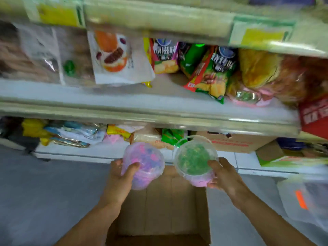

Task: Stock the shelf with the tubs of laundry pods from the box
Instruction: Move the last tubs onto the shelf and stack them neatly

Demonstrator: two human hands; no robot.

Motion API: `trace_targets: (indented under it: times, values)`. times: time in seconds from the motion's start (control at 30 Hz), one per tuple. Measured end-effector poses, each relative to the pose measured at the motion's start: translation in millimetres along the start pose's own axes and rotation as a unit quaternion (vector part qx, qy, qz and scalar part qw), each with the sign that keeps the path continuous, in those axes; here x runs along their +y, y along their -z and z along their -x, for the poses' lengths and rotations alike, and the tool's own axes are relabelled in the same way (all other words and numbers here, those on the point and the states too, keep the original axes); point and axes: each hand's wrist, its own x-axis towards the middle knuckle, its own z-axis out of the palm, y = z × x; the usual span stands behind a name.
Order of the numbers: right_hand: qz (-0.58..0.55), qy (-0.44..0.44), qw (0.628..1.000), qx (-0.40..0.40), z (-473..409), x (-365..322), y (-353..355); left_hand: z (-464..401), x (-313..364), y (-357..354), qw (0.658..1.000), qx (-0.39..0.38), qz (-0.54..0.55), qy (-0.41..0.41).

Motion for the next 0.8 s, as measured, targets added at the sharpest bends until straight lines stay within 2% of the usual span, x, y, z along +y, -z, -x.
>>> trace_targets:
  times: [0.23,0.47,0.57,0.8]
  values:
    - [-0.073,0.059,0.995,0.018,117.4,-133.2,44.8,83.3,139.7,47.8,0.997,0.006,0.038,-0.072]
    - [-0.14,0.135,0.98,0.05,215.8,-243.8,74.3,162.9,262.6,94.0,0.986,-0.027,0.09,-0.141]
    - [-0.212,0.151,0.965,0.028,252.2,-286.0,87.8,195.7,305.7,114.3,0.977,-0.063,0.093,-0.182]
    - [-0.197,0.204,0.958,0.048,318.7,-345.1,117.6,235.0,376.6,139.3,0.964,-0.091,0.119,-0.22]
